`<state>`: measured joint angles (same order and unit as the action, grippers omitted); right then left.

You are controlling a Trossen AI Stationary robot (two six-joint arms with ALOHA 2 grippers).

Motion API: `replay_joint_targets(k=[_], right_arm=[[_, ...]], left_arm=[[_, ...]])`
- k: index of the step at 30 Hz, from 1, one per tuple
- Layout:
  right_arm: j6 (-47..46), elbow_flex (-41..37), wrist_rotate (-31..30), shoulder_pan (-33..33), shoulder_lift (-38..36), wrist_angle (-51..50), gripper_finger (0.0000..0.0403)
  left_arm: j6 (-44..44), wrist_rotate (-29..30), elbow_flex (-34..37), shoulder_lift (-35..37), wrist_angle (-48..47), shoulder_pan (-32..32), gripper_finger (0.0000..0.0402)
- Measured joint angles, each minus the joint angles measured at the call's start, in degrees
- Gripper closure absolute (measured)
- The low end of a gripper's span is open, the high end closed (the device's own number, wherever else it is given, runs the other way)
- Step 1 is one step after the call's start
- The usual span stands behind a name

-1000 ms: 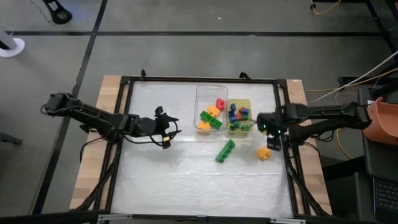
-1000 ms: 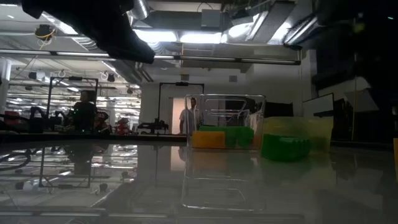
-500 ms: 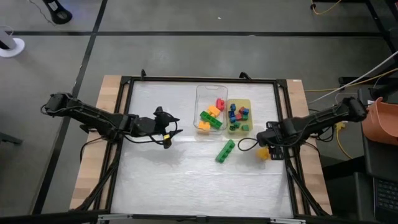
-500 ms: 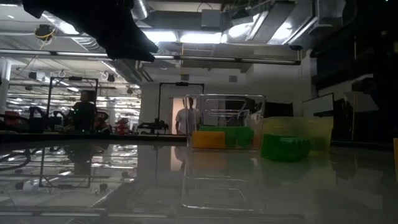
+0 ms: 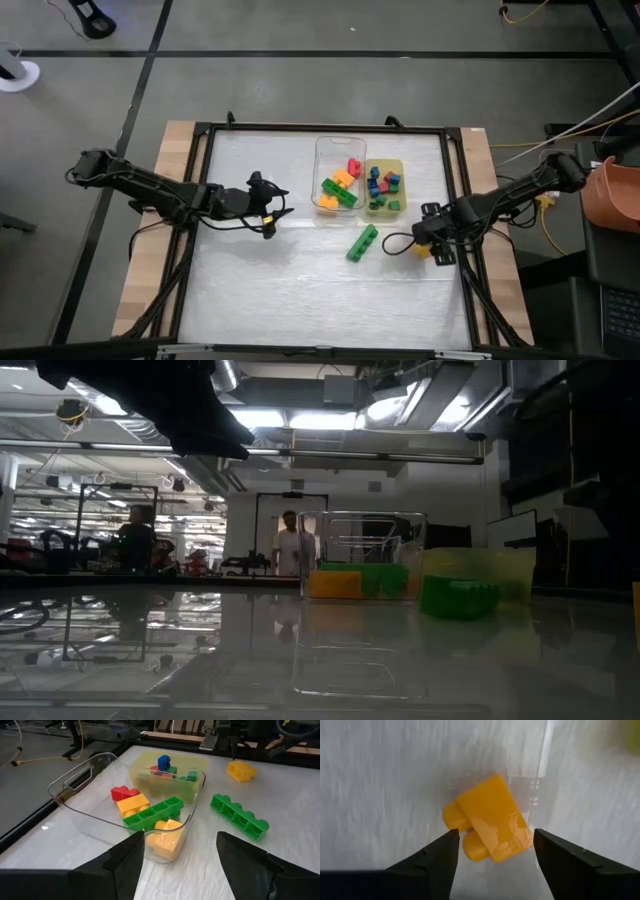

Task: Sort blocks by size
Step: Put the large yellow game piece into the transparent bin

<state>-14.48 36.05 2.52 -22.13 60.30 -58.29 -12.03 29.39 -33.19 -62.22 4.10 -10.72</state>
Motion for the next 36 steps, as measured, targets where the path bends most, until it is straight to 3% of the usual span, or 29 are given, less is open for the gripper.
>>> replay_joint_targets(k=[11, 20, 30, 36], right_arm=[[-0.5, 0.0, -3.2, -0.5, 9.2, -0.3, 0.0148], [-0.3, 0.1, -1.8, -0.5, 12.6, -0.1, 0.015], [0.3, 0.1, 2.2, -0.3, 12.6, 8.3, 0.0237], [-0.2, 0.0, 3.1, -0.3, 12.7, 13.6, 0.0233]], left_arm=[[0.2, 0.0, 0.0, 0.0, -0.2, 0.0, 0.0167], [0.4, 0.0, 0.0, 0.0, -0.2, 0.0, 0.0167], [0.4, 0.0, 0.0, 0.0, -0.2, 0.0, 0.0167], [0.4, 0.0, 0.0, 0.0, -0.2, 0.0, 0.0167]])
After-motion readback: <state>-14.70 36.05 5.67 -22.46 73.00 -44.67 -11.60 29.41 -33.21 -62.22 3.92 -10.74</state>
